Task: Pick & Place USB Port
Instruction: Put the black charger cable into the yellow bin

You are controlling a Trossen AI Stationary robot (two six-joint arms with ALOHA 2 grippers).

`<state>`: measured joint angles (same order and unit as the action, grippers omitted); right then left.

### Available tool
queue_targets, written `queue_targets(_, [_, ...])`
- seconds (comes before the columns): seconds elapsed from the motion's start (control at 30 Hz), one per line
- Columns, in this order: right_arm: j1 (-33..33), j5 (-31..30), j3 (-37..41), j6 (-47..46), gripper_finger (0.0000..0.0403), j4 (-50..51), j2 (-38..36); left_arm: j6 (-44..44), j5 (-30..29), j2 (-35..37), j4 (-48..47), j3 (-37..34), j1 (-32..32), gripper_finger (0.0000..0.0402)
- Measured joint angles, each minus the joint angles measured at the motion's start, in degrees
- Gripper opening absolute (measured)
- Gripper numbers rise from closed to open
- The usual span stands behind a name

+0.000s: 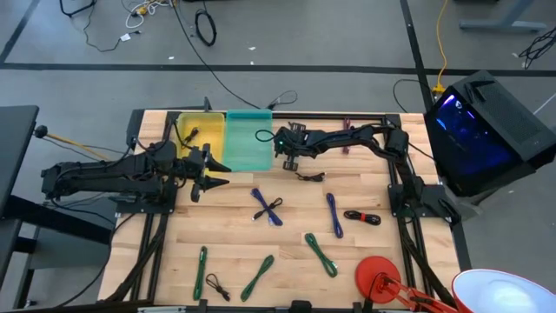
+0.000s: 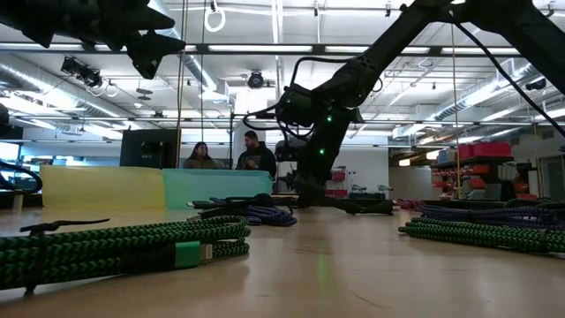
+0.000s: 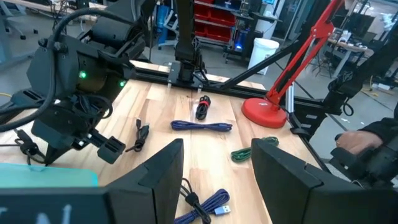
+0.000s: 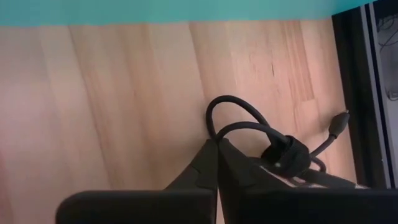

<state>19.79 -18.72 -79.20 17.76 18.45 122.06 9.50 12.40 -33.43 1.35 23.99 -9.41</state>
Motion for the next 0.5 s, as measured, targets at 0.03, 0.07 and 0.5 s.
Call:
queue_targets(0.03, [0.0,0.1,0.0,0.0,0.0002,0.2,0.0,0.0,-0.1,0.0,0.0,0.0,0.0,0.0193])
queue_targets(0.07, [-0.2,0.3,-0.1,0.0,0.0001,0.9,-0.3,0.0,-0.2,0.0,0.0,0.0,0.0,0.0193])
queue_targets(0.5, [-4.0,-3.8,-9.1,0.4,0.0000,12.8,-5.4,-0.3,-2.1,0.0,-1.4,0.0,0.0,0.0193])
